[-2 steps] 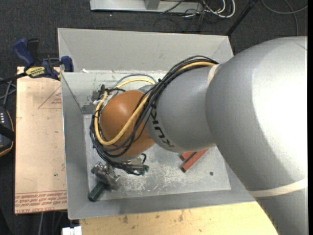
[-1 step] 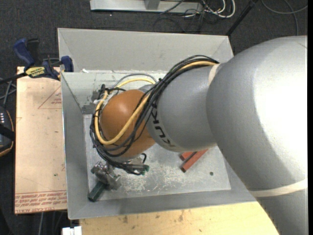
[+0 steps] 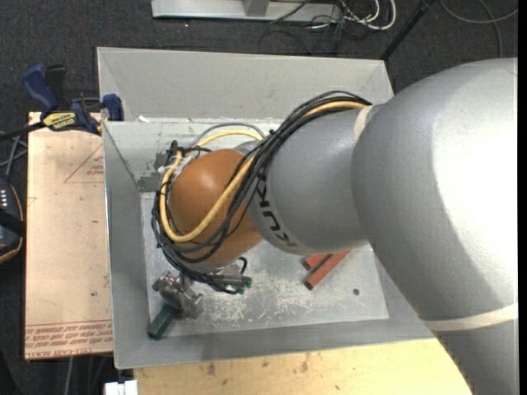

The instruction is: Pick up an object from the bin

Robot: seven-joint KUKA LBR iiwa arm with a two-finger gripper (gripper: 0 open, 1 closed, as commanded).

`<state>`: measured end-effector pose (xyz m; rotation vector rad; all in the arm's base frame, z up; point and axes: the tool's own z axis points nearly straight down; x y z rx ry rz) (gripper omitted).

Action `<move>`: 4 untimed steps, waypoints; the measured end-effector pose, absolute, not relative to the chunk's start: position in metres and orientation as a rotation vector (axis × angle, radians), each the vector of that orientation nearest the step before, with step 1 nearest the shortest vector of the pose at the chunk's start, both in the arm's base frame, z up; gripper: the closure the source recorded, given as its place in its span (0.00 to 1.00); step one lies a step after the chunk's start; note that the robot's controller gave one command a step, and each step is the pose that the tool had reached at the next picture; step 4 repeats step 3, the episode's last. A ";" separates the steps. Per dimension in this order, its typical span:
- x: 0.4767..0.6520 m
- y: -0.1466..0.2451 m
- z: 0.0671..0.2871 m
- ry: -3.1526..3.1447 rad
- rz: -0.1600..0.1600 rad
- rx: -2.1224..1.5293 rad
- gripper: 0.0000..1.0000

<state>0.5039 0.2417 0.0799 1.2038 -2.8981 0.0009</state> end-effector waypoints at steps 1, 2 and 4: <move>0.502 0.242 0.093 -2.894 -0.002 1.203 1.00; 0.502 0.242 0.116 -2.894 -0.002 1.203 1.00; 0.504 0.243 0.140 -2.899 -0.003 1.205 1.00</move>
Offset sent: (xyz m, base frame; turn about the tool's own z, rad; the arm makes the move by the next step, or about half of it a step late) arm 0.0001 0.0000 0.0158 0.0000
